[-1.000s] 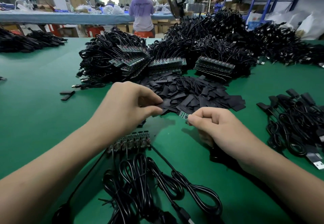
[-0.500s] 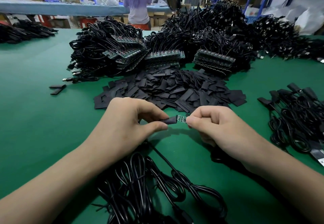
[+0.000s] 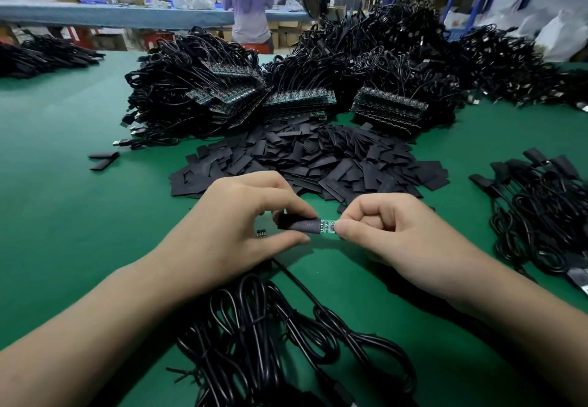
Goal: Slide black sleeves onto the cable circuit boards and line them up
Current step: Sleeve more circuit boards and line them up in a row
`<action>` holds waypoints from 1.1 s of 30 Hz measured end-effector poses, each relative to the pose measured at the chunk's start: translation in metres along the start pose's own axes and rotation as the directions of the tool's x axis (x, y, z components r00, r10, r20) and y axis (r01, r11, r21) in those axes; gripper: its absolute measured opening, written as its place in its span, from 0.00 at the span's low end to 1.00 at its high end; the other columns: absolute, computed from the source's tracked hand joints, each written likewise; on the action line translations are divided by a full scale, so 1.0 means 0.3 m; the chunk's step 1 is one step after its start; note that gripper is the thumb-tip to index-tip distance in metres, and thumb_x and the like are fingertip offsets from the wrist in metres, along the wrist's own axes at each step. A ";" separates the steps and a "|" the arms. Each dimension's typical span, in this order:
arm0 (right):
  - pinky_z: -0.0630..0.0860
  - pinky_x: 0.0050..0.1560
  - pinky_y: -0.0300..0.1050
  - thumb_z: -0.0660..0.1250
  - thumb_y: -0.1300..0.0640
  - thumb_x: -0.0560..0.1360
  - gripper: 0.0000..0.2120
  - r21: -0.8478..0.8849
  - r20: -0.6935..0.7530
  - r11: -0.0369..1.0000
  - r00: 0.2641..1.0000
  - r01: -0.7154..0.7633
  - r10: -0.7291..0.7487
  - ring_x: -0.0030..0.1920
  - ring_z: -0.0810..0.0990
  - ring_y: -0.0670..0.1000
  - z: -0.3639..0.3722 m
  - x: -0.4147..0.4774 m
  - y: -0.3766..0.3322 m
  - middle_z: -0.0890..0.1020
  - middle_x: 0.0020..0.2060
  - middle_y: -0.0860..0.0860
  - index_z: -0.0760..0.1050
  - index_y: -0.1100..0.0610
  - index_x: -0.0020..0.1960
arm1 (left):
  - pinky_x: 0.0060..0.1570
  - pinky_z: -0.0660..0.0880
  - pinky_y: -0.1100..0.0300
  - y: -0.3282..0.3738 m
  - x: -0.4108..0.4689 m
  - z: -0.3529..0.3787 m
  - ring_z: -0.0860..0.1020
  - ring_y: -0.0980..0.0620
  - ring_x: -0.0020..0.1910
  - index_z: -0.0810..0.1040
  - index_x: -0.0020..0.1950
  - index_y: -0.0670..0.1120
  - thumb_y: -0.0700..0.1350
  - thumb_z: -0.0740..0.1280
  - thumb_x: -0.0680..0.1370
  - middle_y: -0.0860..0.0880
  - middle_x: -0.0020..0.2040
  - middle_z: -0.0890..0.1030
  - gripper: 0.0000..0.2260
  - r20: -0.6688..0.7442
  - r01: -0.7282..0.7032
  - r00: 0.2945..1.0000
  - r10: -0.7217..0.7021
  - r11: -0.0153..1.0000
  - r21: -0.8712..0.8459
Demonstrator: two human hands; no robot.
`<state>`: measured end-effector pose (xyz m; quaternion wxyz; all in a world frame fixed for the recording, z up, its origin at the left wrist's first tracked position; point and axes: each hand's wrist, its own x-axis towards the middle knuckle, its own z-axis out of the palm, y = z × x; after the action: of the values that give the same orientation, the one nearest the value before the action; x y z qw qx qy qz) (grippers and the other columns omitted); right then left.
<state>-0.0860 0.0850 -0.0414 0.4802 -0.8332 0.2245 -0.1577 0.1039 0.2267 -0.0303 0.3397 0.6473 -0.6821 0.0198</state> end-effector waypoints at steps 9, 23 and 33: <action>0.60 0.29 0.42 0.69 0.52 0.79 0.11 0.154 0.028 0.987 0.998 -0.051 0.047 0.29 0.64 0.51 -0.004 0.000 -0.020 0.71 0.26 0.48 0.80 0.50 0.39 | 0.49 0.77 0.63 0.000 -0.003 0.004 0.82 0.56 0.46 0.88 0.50 0.52 0.50 0.78 0.71 0.57 0.45 0.83 0.09 -0.059 -0.036 0.998 0.032 0.998 -0.056; 0.72 0.33 0.36 0.69 0.51 0.80 0.09 0.128 0.071 0.992 0.997 0.006 -0.015 0.28 0.74 0.47 0.018 -0.013 -0.039 0.80 0.27 0.50 0.81 0.54 0.44 | 0.48 0.77 0.65 0.007 -0.003 0.024 0.81 0.59 0.45 0.87 0.52 0.51 0.50 0.77 0.74 0.57 0.45 0.82 0.08 -0.083 -0.102 0.992 0.098 0.994 -0.043; 0.76 0.38 0.49 0.67 0.53 0.82 0.10 0.089 0.102 0.996 0.995 -0.003 -0.006 0.32 0.79 0.49 -0.012 -0.010 -0.060 0.85 0.32 0.54 0.83 0.52 0.44 | 0.49 0.77 0.65 0.003 -0.002 0.021 0.83 0.58 0.44 0.88 0.49 0.51 0.49 0.78 0.72 0.57 0.44 0.84 0.08 -0.173 -0.032 0.985 0.012 0.994 -0.109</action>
<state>-0.0862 0.0917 -0.0240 0.5276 -0.8181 0.1915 -0.1250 0.1003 0.2243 -0.0351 0.4326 0.6157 -0.6573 0.0416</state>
